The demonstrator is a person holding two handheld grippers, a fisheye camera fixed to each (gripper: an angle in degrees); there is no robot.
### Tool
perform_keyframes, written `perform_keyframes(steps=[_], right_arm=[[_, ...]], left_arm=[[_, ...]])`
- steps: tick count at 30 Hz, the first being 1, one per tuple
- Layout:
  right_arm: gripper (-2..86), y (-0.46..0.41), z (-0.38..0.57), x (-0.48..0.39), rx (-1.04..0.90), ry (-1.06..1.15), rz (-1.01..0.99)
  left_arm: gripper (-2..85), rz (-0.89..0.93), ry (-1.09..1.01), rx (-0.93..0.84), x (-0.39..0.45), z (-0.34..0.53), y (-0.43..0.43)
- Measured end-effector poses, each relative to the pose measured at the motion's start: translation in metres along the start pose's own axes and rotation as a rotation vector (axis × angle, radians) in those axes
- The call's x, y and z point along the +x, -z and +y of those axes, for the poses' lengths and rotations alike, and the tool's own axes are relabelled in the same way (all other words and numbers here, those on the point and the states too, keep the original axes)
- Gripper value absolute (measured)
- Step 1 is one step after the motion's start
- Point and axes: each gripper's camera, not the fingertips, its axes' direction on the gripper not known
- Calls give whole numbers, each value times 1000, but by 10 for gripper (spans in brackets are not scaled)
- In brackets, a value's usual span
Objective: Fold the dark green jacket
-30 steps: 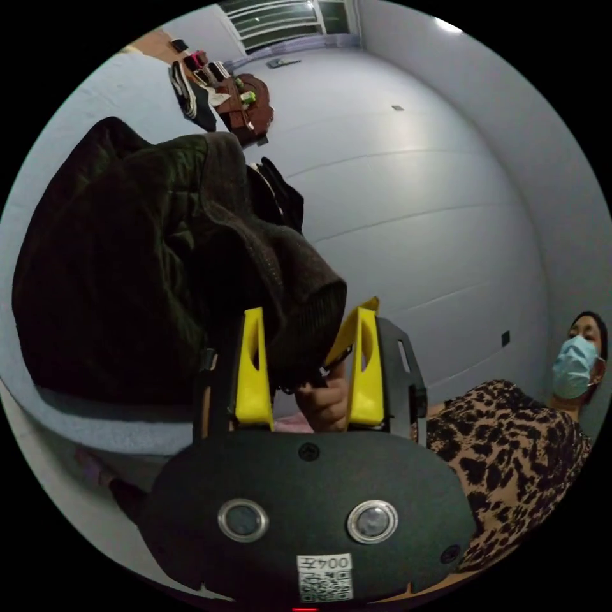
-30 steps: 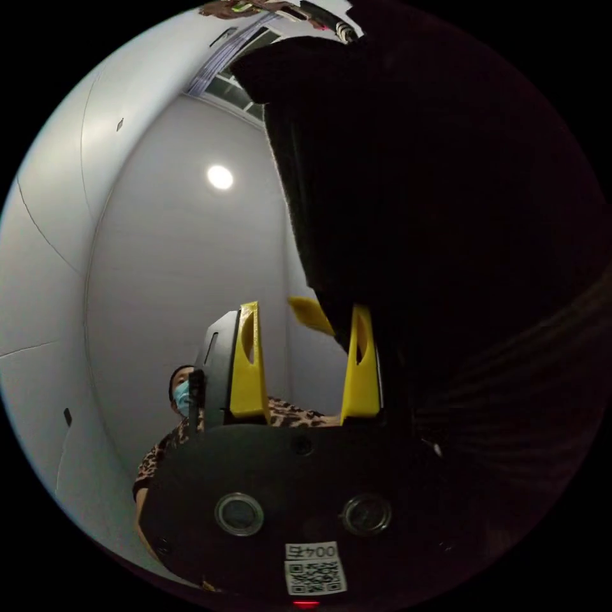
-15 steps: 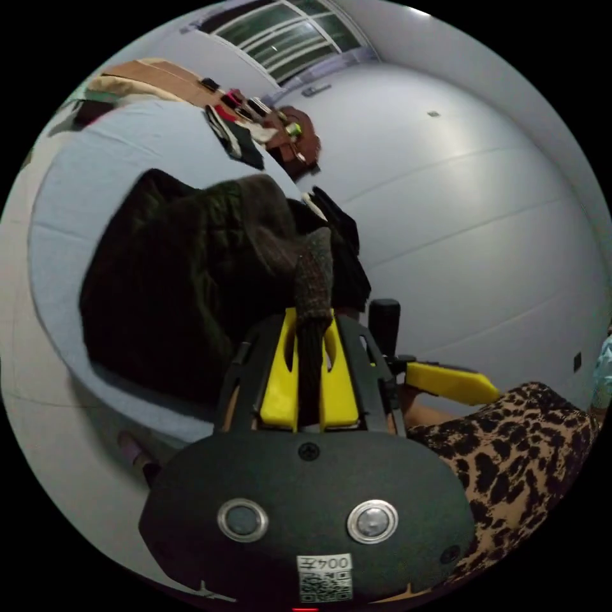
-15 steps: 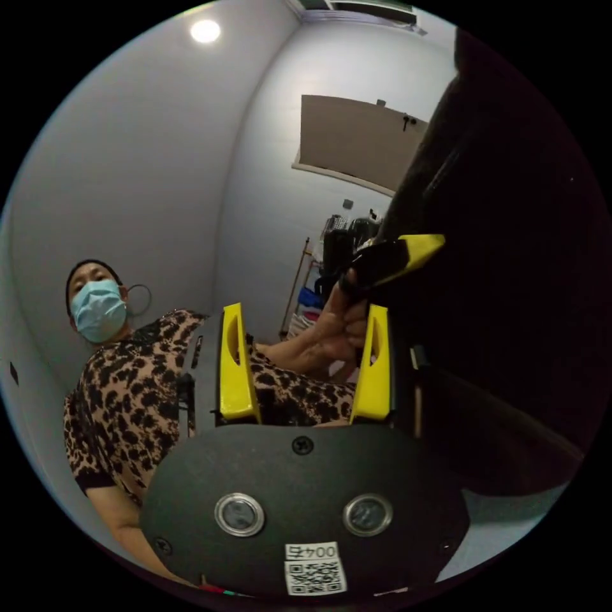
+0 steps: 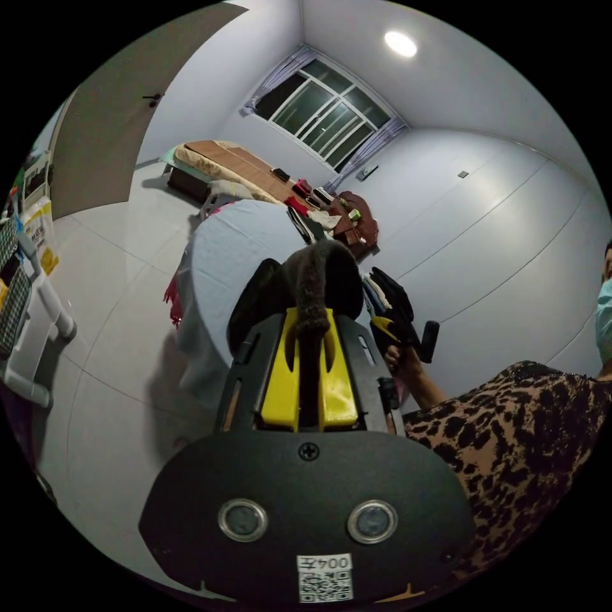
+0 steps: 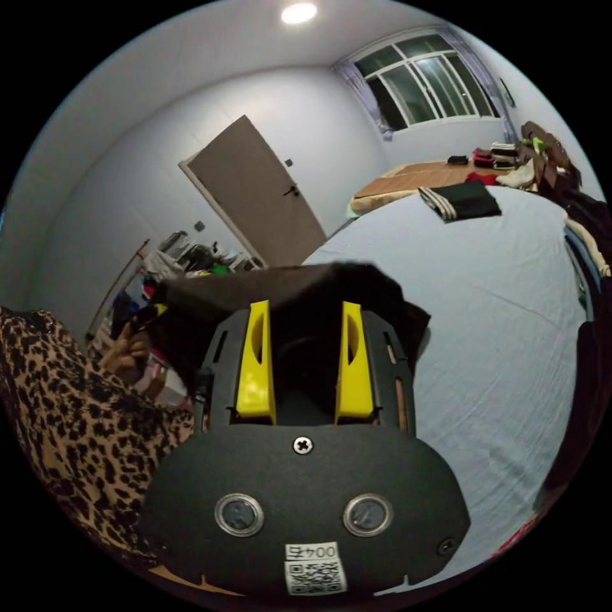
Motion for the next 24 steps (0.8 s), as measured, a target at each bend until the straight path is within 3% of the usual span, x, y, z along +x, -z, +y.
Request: perform_keyframes(steps=[11,16,24], right_arm=[[183,-51,36,-37,-122,80,208],[159,-33,60,-12,-42,-108,293],[168,-42,49,53,-100,-183,429]], left_arm=[[-3,-40,104,-7,-8,44,14],[-3,-30,123,-14,-8,50,15],[-3,-32,157,-31,-8,55,14]])
